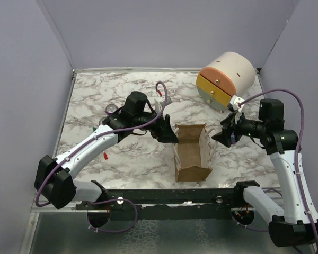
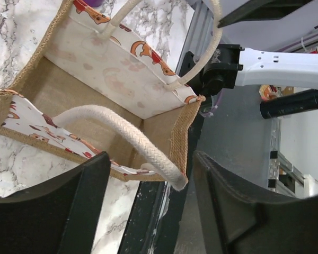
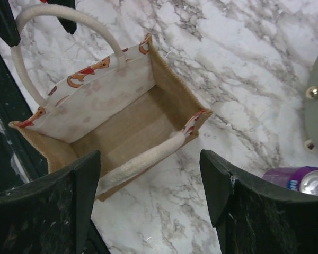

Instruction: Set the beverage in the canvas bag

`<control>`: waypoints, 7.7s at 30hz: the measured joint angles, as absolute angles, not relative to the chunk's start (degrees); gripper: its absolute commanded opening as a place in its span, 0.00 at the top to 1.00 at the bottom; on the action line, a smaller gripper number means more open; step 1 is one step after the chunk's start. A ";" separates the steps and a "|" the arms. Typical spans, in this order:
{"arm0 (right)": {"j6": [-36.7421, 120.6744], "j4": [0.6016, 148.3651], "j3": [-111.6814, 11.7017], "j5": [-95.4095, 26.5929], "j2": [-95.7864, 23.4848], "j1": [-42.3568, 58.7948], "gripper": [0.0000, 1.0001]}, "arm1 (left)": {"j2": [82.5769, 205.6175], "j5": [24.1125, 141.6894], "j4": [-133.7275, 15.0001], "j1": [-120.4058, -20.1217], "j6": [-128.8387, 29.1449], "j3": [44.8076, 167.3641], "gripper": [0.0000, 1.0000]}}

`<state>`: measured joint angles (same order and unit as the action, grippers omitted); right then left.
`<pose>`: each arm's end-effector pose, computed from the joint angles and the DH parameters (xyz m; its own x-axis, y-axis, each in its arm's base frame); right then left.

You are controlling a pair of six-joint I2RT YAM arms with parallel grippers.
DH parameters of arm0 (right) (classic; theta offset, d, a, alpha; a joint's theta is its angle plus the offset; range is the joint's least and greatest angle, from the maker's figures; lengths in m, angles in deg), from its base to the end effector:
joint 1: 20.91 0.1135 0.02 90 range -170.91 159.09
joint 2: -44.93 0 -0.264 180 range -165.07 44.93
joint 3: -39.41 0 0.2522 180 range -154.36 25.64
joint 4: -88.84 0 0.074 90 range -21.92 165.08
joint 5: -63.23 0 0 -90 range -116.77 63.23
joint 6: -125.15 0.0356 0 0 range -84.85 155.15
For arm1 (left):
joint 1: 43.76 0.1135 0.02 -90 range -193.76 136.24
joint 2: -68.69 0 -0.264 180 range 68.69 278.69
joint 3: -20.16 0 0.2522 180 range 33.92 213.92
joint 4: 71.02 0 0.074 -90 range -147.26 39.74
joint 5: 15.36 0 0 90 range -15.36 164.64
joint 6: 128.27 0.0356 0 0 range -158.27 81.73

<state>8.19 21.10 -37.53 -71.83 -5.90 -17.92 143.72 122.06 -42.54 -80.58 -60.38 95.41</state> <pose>0.1523 0.0332 0.3633 -0.3351 -0.3382 -0.8794 -0.8046 0.5884 0.0803 0.2168 -0.1950 0.3231 -0.6992 0.2053 -0.6848 0.7140 0.2485 -0.6545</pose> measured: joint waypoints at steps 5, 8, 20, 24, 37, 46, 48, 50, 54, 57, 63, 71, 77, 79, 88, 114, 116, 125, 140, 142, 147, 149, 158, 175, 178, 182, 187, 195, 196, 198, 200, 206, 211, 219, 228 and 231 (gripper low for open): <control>6.44 20.05 -35.68 -74.69 -6.34 -17.92 0.66 | 144.15 122.71 -43.22 -80.91 -60.33 95.52 0.67; 5.33 20.32 -35.65 -77.31 -8.15 -17.92 0.83 | 144.15 122.89 -43.24 -80.91 -59.74 96.18 0.82; 12.17 37.58 -34.84 -82.80 -19.36 -17.90 0.99 | 146.64 115.92 -37.34 -72.63 -54.65 106.93 1.00; 15.01 42.57 -37.75 -82.43 -24.21 -17.33 0.99 | 148.92 111.92 -35.41 -71.80 -52.22 110.30 0.97; 17.52 42.59 -41.58 -75.10 -27.21 -15.65 0.02 | 153.14 103.44 -30.52 -71.18 -47.44 110.08 0.32; 17.57 38.15 -42.45 -61.38 -16.96 -15.61 0.00 | 149.51 102.78 -27.55 -70.03 -42.80 111.91 0.00; 17.96 37.93 -42.45 -56.70 -13.88 -15.96 0.00 | 147.21 102.67 -26.71 -69.24 -41.36 113.05 0.00; 18.16 37.74 -42.41 -52.22 -11.78 -17.42 0.00 | 144.72 102.45 -26.28 -67.99 -40.20 113.99 0.00; 18.20 37.41 -40.72 -43.80 -11.67 -20.79 0.00 | 140.06 102.10 -26.10 -65.26 -38.67 114.25 0.00; 17.90 37.08 -37.25 -40.70 -13.79 -21.55 0.00 | 137.97 102.08 -26.19 -63.56 -38.30 113.53 0.00; 15.97 35.09 -30.06 -38.14 -18.97 -24.59 0.00 | 134.82 102.21 -26.65 -60.80 -38.39 108.46 0.00; 11.67 34.83 -28.88 -38.84 -24.50 -29.60 0.00 | 133.01 103.17 -26.69 -59.67 -38.58 107.32 0.00; 8.91 33.91 -28.88 -41.51 -29.85 -30.54 0.12 | 132.61 104.31 -26.71 -58.29 -38.89 107.32 0.00; 8.32 33.54 -28.88 -42.67 -31.27 -30.65 0.23 | 132.61 104.86 -26.71 -57.94 -39.02 107.32 0.00; 7.36 29.52 -30.63 -44.90 -32.83 -30.78 0.66 | 132.61 105.34 -26.74 -57.20 -39.48 107.32 0.00; 16.26 16.16 -80.13 -66.62 -33.07 -17.47 0.90 | 134.99 103.57 -27.79 -57.00 -38.67 107.02 0.00; 16.52 15.92 -80.66 -66.78 -35.08 -12.68 0.90 | 135.43 102.78 -27.94 -57.00 -38.26 106.86 0.00; 14.16 14.52 -80.83 -56.44 -43.01 3.19 0.91 | 135.78 100.64 -28.18 -56.61 -36.53 106.08 0.00; 10.84 16.21 -68.55 -45.31 -49.98 8.87 0.93 | 135.21 100.49 -28.86 -55.82 -36.14 103.96 0.00; 10.84 17.52 -67.78 -45.33 -50.68 8.87 0.93 | 134.95 100.46 -28.90 -55.82 -36.14 103.85 0.00; 10.90 21.21 -66.34 -45.31 -52.34 8.87 0.91 | 133.79 100.46 -29.14 -55.82 -35.92 103.37 0.00; 10.95 22.90 -65.38 -45.31 -52.80 8.87 0.91 | 133.27 100.46 -29.32 -55.80 -35.87 103.08 0.00; 12.43 28.86 -61.03 -44.96 -54.64 8.87 0.90 | 131.34 100.49 -29.75 -55.75 -35.46 101.57 0.01; 16.30 36.38 -59.46 -42.91 -59.21 8.87 0.82 | 130.38 100.49 -30.02 -55.69 -34.98 100.96 0.00; 16.91 37.01 -59.43 -42.84 -59.93 8.87 0.79 | 130.25 100.46 -30.15 -55.47 -34.89 100.70 0.00; 17.55 37.82 -58.78 -42.84 -60.80 8.87 0.76 | 130.14 100.49 -30.21 -55.38 -34.87 100.42 0.00; 18.18 37.93 -58.71 -42.82 -61.68 8.87 0.69 | 130.10 100.49 -30.21 -55.38 -34.87 100.42 0.00; 19.53 38.68 -58.71 -42.69 -62.01 8.87 0.52 | 129.86 100.49 -30.32 -55.38 -34.87 99.78 0.00; 19.69 38.72 -58.71 -42.71 -62.03 8.87 0.50 | 129.79 100.49 -30.32 -55.38 -34.87 99.65 0.00; 19.93 38.74 -58.73 -42.71 -62.05 8.87 0.43 | 129.68 100.49 -30.34 -55.38 -34.87 99.39 0.00; 20.10 38.74 -58.82 -42.76 -62.14 8.87 0.38 | 129.66 100.46 -30.37 -55.38 -34.87 99.35 0.00; 20.52 38.72 -59.65 -42.93 -62.79 8.87 0.30 | 129.64 100.49 -30.63 -55.38 -34.87 99.35 0.00; 20.72 38.54 -60.40 -43.21 -63.19 8.87 0.20 | 129.62 100.49 -30.63 -55.38 -34.87 99.35 0.00; 21.37 38.33 -60.57 -43.59 -63.08 8.87 0.12 | 129.22 100.49 -30.63 -55.38 -34.85 99.35 0.00; 21.35 37.04 -62.28 -43.04 -58.51 8.87 0.12 | 129.01 100.46 -30.63 -55.38 -34.67 99.35 0.00; 21.31 37.10 -62.34 -42.52 -55.01 8.87 0.12 | 128.98 100.46 -30.63 -55.38 -34.61 99.35 0.01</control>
